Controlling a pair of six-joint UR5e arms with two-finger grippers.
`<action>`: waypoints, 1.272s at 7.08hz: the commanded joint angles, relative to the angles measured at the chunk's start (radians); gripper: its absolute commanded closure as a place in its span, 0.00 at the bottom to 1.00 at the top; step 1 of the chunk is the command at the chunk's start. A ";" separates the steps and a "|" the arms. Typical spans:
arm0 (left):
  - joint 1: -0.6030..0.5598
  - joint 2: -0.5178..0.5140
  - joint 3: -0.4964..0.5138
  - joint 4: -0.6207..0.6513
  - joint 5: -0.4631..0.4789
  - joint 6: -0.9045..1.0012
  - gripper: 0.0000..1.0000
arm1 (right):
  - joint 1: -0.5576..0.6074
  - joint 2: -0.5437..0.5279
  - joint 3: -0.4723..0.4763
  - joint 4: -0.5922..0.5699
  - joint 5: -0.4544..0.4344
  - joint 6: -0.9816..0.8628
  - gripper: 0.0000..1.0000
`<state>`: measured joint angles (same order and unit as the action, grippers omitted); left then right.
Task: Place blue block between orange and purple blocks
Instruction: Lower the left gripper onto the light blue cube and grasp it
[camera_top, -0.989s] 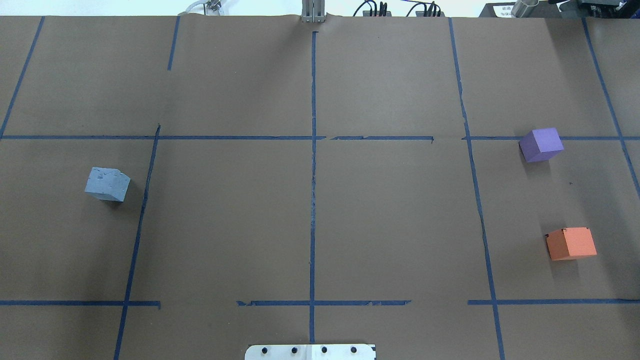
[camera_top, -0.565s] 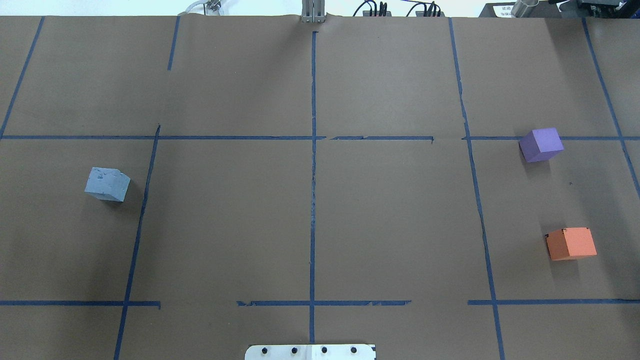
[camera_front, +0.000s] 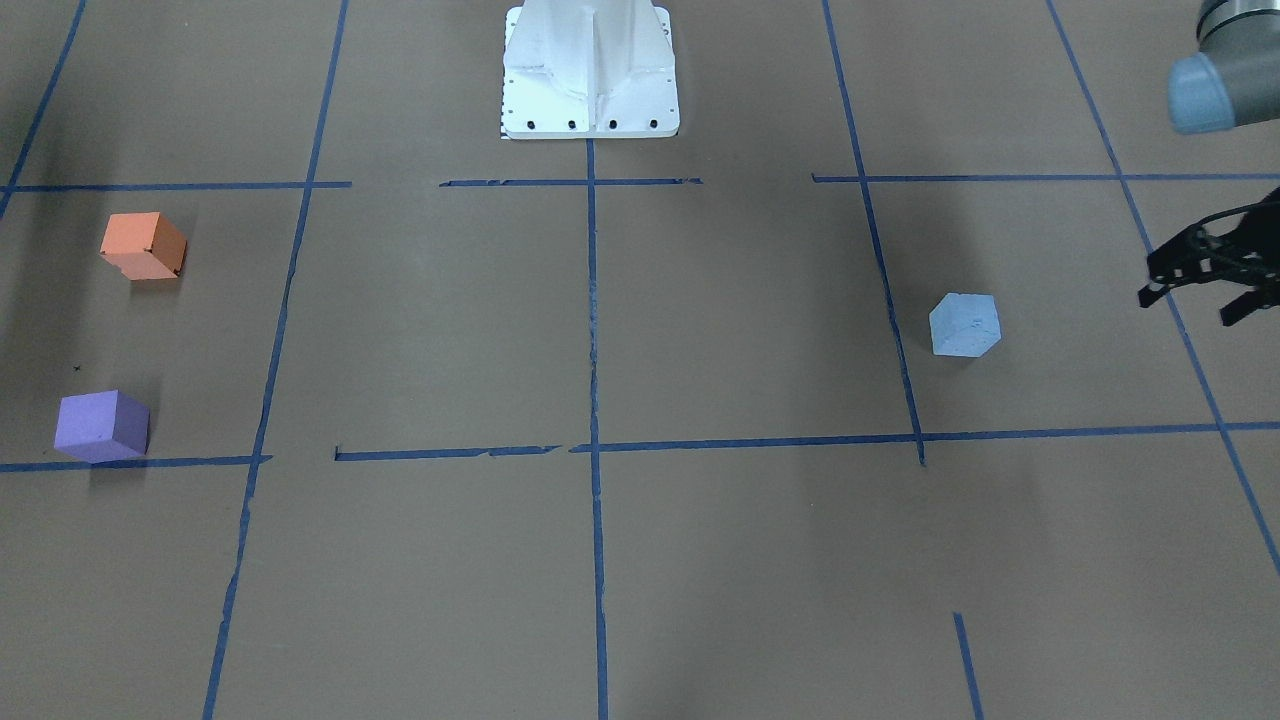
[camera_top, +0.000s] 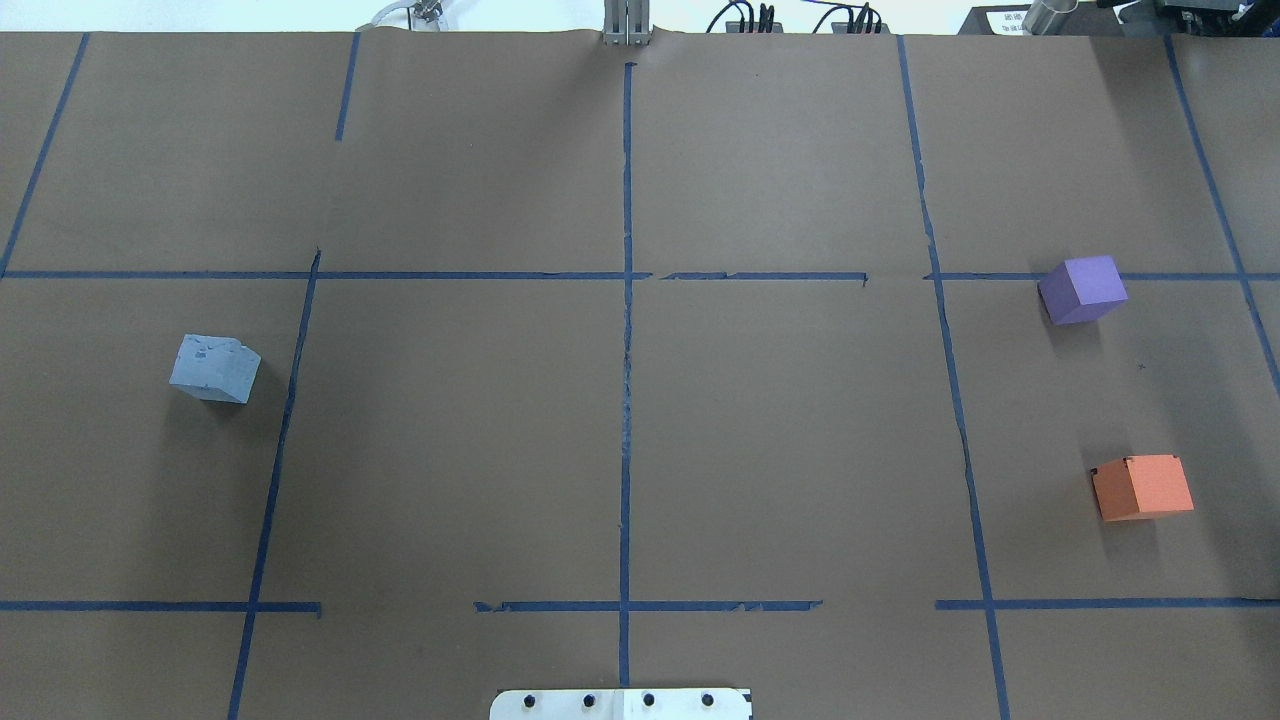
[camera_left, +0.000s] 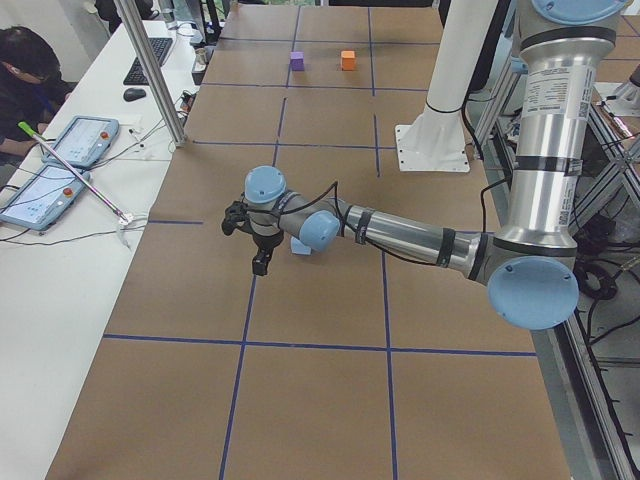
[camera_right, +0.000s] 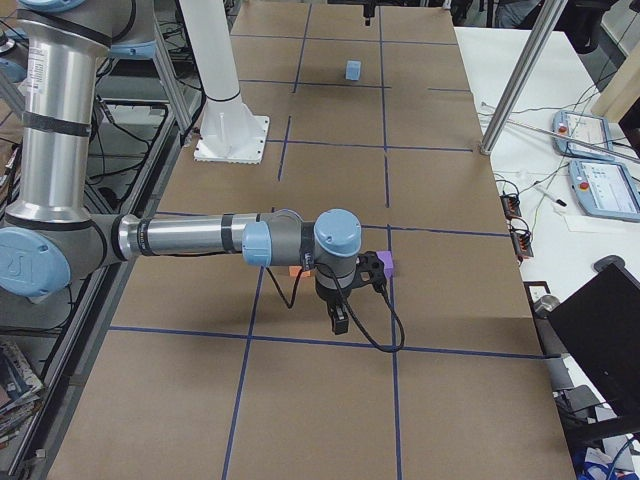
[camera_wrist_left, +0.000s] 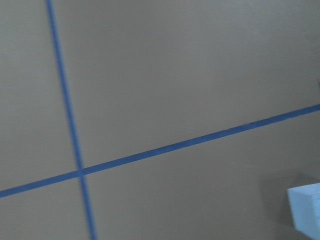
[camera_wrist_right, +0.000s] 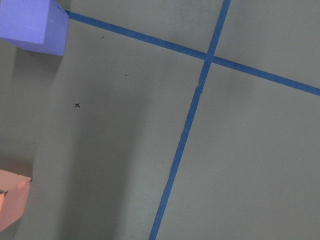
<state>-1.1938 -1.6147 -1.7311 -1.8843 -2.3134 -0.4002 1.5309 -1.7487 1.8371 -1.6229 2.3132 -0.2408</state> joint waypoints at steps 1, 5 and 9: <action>0.193 -0.013 -0.004 -0.120 0.108 -0.307 0.00 | 0.000 0.000 0.002 0.000 0.000 0.000 0.00; 0.336 -0.063 0.028 -0.171 0.180 -0.504 0.00 | 0.000 -0.002 0.004 0.000 0.000 0.000 0.00; 0.382 -0.064 0.088 -0.173 0.244 -0.508 0.00 | 0.000 -0.002 0.002 0.000 0.000 0.000 0.00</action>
<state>-0.8180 -1.6779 -1.6524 -2.0571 -2.0761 -0.9073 1.5309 -1.7502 1.8394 -1.6229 2.3132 -0.2409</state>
